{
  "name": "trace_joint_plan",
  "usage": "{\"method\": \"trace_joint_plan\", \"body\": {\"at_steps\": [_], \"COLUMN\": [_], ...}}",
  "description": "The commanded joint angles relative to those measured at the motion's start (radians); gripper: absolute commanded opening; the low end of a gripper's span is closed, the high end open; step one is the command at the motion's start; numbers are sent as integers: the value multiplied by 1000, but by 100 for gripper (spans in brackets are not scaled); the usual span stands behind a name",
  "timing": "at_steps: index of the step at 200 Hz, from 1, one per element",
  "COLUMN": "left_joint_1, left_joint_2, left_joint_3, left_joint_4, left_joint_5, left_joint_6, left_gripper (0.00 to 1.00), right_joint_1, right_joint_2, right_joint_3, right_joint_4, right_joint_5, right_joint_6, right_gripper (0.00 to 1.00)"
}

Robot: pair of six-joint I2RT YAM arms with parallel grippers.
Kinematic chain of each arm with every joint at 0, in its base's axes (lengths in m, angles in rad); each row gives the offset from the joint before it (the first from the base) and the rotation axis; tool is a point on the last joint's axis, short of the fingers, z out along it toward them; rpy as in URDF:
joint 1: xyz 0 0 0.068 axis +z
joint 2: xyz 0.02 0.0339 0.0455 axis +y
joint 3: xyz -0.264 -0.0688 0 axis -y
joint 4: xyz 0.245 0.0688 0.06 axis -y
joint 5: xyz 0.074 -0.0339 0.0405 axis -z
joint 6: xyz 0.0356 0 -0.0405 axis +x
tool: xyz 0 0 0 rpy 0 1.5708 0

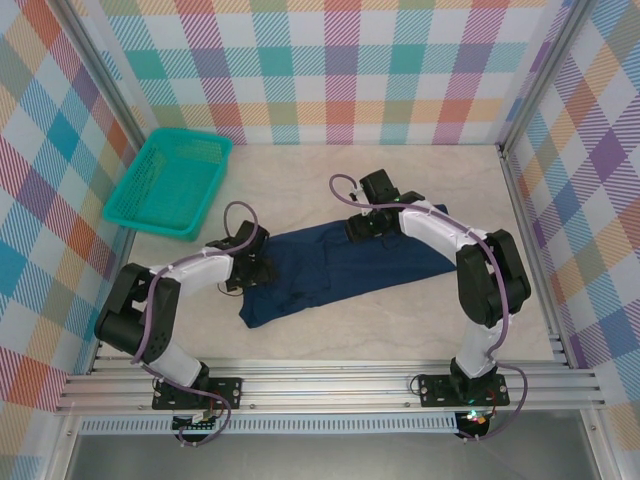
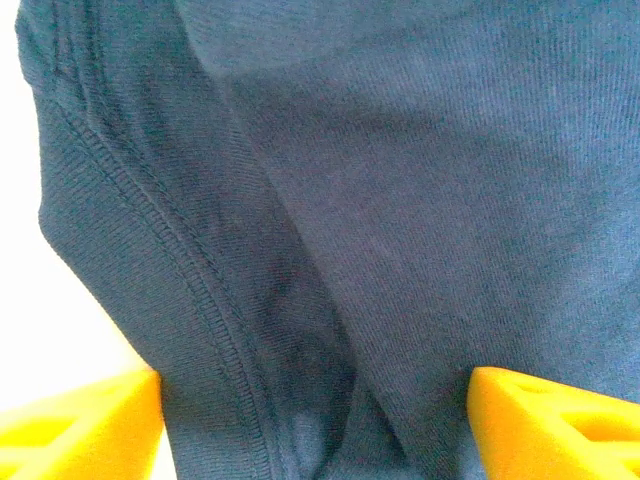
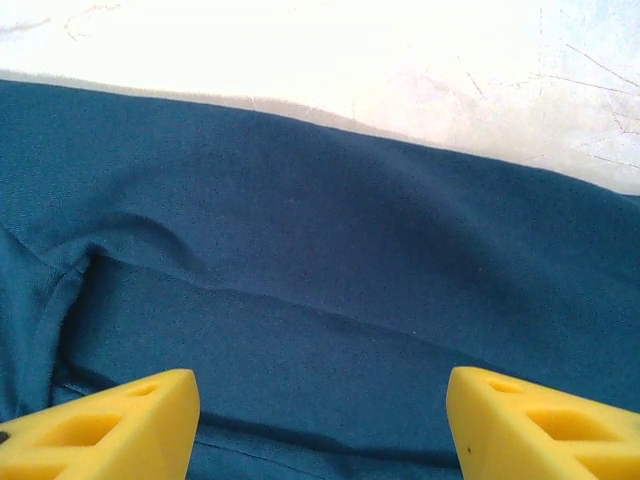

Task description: Fold the inside-out t-shirt

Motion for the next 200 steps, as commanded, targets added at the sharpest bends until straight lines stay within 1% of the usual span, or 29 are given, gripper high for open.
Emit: {"method": "trace_joint_plan", "body": {"at_steps": [1,11,44,62,85,89,101,118,150,157,177,194,200], "left_joint_1": [-78,-94,-131,-146,-158,-157,-158,-158,-137,-127,-82,-26,-2], "left_joint_2": [70,80,119,133,134,131,121,106,66,48,-10,-74,-94], "left_joint_3": [23,32,67,68,56,50,39,23,-16,-26,-57,-72,-72], "left_joint_4": [114,113,105,121,131,166,178,191,195,194,174,148,104], "left_joint_5": [119,105,84,83,71,70,56,33,9,6,-23,-52,-59], "left_joint_6": [-17,-19,-10,-10,-19,-21,-22,-20,-3,5,22,34,42], "left_gripper": [72,69,64,57,42,40,31,23,6,0,0,0,0], "right_joint_1": [-4,-4,-4,-4,-4,-4,-3,-4,-4,-4,-3,-4,-3], "right_joint_2": [8,9,8,7,7,8,8,10,7,4,-7,-19,-25], "right_joint_3": [-12,-12,-21,-27,-32,-32,-31,-31,-29,-29,-31,-30,-29], "right_joint_4": [21,19,22,23,22,22,21,21,13,9,-1,-9,-14], "right_joint_5": [-20,-22,-25,-25,-21,-21,-20,-20,-15,-12,-1,15,23], "right_joint_6": [13,14,18,21,20,19,21,23,23,22,19,15,13], "right_gripper": [66,66,66,66,65,65,65,65,65,65,65,65,65]}}
